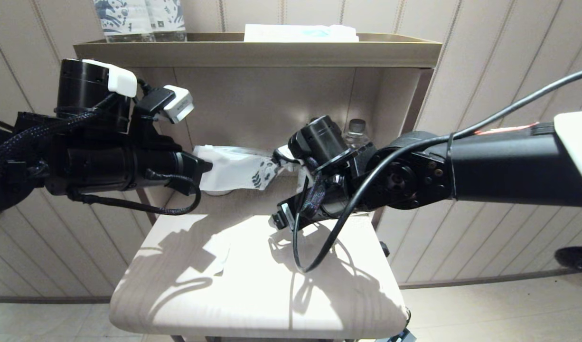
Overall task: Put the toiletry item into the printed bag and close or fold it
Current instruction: Pick up the toothpaste
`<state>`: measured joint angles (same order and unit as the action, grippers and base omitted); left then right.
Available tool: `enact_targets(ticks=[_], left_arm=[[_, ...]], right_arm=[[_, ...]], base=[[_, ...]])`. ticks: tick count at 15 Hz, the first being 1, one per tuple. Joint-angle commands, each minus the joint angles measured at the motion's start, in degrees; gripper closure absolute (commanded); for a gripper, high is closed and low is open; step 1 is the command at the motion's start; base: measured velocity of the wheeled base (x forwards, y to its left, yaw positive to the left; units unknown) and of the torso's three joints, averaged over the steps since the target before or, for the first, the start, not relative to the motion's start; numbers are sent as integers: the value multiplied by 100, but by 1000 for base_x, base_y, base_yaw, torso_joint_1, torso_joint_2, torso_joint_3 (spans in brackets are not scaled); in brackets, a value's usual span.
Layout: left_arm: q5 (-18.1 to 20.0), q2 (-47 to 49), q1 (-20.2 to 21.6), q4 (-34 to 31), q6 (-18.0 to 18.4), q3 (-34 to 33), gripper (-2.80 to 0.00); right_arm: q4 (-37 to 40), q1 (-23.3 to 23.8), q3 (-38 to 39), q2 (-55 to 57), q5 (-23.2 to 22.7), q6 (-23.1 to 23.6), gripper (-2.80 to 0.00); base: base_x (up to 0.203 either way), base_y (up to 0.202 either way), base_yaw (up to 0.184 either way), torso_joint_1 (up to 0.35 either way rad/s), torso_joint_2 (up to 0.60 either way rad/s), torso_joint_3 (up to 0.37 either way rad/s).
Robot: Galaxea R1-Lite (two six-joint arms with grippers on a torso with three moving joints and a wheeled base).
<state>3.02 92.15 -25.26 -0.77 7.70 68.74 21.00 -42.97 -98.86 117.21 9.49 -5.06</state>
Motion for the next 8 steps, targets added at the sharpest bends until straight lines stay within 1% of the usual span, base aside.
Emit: enact_targets(ticks=[1, 3, 4, 6, 8], left_arm=[[5, 13, 13, 6, 9, -7, 0], [5, 13, 13, 30, 9, 25, 0], [5, -5, 11, 33, 12, 33, 0], [-38, -22, 4, 43, 21, 70, 0], [-65, -4, 4, 59, 21, 157, 0]], right_arm=[[377, -38, -460, 129, 8, 40, -280], [934, -167, -1088, 253, -34, 69, -280], [1049, -360, -1215, 318, -148, 79, -280], [1092, -720, -1207, 345, -587, 81, -280], [1095, -996, -1205, 402, -844, 91, -280]], base=[[0, 0, 0, 0, 0, 0], [0, 0, 0, 0, 0, 0], [0, 0, 0, 0, 0, 0], [0, 0, 0, 0, 0, 0], [0, 0, 0, 0, 0, 0]])
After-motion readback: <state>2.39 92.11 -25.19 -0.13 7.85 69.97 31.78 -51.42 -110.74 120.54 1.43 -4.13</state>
